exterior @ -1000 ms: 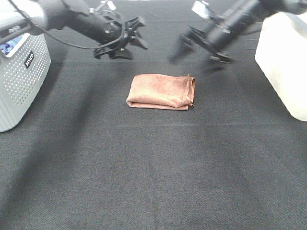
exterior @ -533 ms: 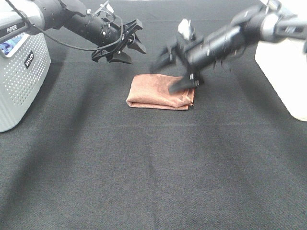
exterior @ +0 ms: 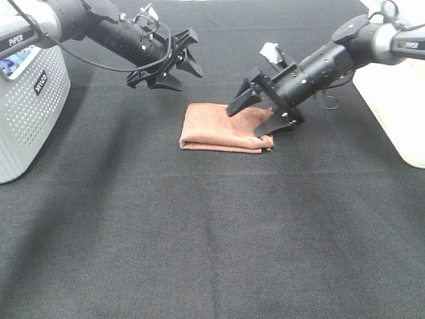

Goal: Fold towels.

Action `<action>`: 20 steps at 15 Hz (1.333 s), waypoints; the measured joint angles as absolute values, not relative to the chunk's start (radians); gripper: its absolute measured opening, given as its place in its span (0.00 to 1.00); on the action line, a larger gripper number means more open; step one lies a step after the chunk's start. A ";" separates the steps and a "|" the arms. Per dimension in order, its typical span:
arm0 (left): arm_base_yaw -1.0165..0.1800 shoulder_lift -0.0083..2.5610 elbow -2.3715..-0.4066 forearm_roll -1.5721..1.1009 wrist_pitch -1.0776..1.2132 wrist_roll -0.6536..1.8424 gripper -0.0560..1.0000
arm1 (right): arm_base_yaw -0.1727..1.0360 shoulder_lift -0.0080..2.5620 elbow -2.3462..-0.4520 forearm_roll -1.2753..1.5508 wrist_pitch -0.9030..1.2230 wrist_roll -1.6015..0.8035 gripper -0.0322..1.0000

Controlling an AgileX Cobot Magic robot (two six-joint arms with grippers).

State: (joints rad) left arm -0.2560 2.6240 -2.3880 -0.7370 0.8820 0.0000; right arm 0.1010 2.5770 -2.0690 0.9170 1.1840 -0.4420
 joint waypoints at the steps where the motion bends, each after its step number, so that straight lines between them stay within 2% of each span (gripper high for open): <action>1: -0.256 2.624 -2.388 -0.737 0.887 0.000 0.57 | 0.094 2.573 -2.069 0.904 1.182 -0.441 0.88; 5: -0.256 2.624 -2.388 -0.736 0.896 0.005 0.57 | 0.071 2.542 -2.069 0.796 1.148 -0.438 0.88; 10: -0.256 2.620 -2.388 -0.727 0.903 0.041 0.57 | 0.070 2.494 -2.069 0.600 1.092 -0.323 0.88; 14: -0.256 2.529 -2.388 -0.560 0.930 0.056 0.57 | 0.070 2.387 -2.069 0.543 1.151 -0.261 0.88; 20: -0.256 2.336 -2.388 -0.280 1.202 0.061 0.57 | 0.070 2.209 -2.032 0.512 1.211 -0.197 0.88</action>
